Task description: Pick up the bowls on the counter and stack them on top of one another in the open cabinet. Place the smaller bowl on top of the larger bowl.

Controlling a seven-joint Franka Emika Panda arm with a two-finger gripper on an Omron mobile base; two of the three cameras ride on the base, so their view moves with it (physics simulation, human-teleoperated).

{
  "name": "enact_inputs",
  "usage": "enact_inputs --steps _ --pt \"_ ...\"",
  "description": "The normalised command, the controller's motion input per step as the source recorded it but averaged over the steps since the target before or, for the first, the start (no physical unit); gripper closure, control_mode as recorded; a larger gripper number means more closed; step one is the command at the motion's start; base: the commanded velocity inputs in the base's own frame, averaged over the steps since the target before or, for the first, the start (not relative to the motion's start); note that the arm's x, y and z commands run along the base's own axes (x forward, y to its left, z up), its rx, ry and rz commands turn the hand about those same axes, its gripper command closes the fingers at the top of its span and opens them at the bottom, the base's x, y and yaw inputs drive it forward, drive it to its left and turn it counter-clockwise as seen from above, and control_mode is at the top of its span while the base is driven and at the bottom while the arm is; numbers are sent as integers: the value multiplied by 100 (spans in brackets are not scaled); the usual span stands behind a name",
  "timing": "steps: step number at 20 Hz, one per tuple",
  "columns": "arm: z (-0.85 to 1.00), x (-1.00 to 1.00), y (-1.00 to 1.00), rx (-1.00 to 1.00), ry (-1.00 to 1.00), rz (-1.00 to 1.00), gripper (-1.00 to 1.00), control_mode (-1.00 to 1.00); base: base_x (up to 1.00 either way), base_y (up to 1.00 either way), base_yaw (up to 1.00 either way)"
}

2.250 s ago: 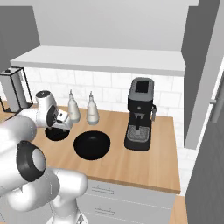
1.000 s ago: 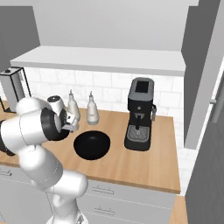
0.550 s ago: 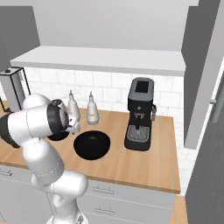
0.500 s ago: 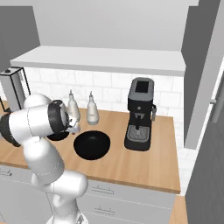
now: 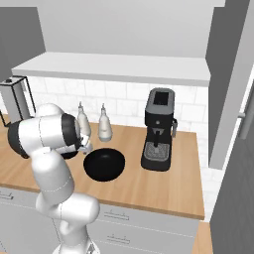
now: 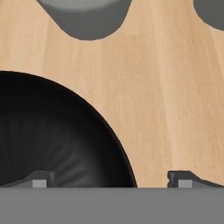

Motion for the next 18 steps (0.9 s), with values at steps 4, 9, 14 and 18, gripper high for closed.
enact_inputs --steps 4,9,14,18 --pt "-4 1 6 0 0 0 100 -100 0 0 0" --pt "0 0 7 0 0 0 100 -100 0 0 0" --pt "6 -6 0 0 -2 0 100 -100 0 0 0" --pt "76 -41 0 0 -5 0 100 -100 0 0 0"
